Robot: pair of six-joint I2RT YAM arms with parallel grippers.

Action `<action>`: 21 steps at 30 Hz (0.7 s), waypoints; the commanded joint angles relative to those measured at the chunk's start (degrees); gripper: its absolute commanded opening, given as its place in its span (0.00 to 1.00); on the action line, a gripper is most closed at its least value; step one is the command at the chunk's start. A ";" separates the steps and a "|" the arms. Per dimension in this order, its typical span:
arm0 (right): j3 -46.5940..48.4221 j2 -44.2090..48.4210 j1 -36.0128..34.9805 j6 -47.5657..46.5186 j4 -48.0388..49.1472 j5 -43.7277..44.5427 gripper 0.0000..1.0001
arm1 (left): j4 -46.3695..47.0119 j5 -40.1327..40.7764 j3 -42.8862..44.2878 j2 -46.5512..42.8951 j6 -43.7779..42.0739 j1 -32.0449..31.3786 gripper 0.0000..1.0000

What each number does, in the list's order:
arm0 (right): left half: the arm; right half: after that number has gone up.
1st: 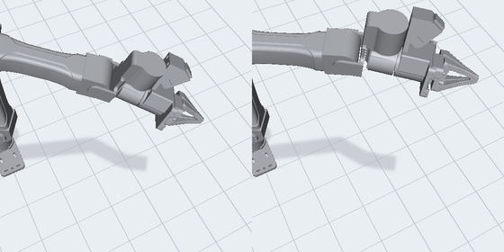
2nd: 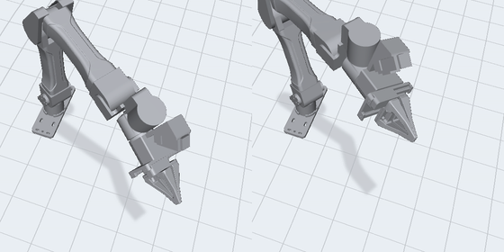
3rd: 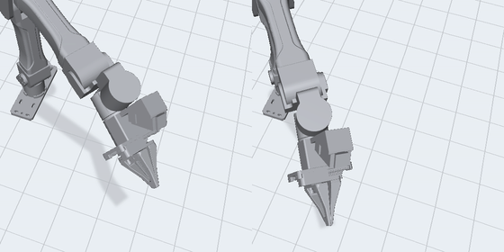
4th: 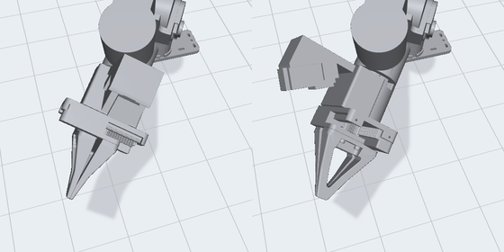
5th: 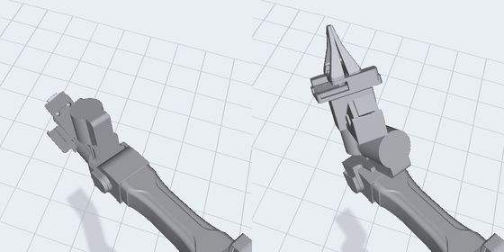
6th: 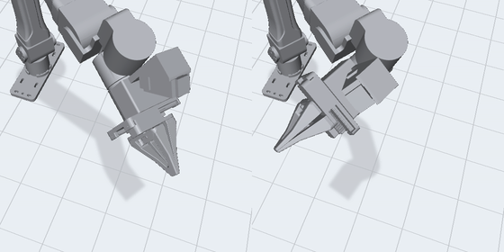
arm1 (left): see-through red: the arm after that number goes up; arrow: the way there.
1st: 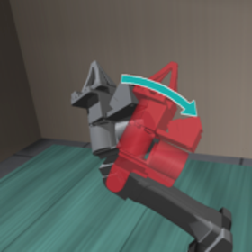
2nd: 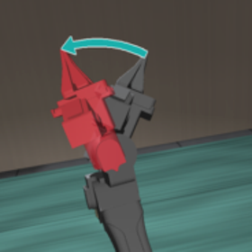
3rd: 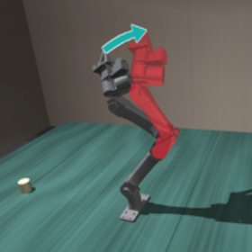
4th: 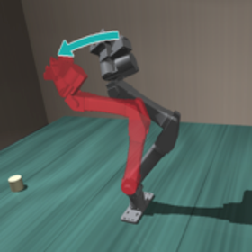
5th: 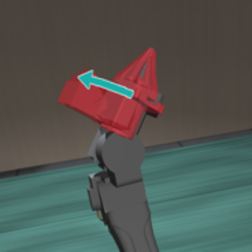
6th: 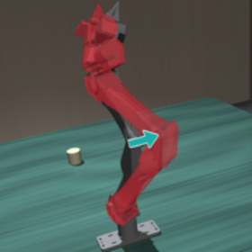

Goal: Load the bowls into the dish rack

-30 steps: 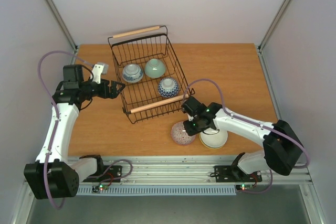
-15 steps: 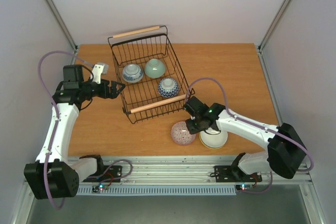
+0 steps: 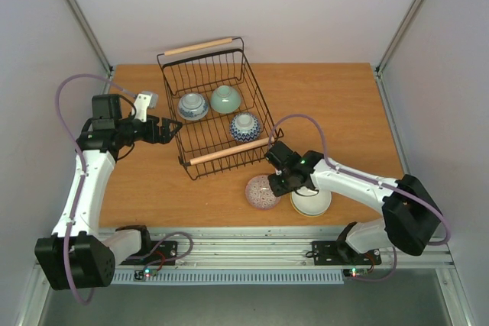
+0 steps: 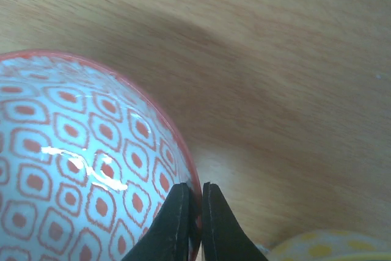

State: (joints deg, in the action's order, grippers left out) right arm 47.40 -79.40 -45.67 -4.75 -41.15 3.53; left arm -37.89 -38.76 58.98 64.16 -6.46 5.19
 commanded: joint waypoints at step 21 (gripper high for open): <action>28.64 14.52 -0.12 -13.49 -7.82 2.49 0.01 | 0.33 -10.38 -0.70 -2.23 -2.24 0.31 0.99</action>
State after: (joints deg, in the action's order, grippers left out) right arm 69.10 -62.26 -45.65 -13.30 -51.77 -0.21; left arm -37.98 -43.38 58.89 64.03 -6.94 5.19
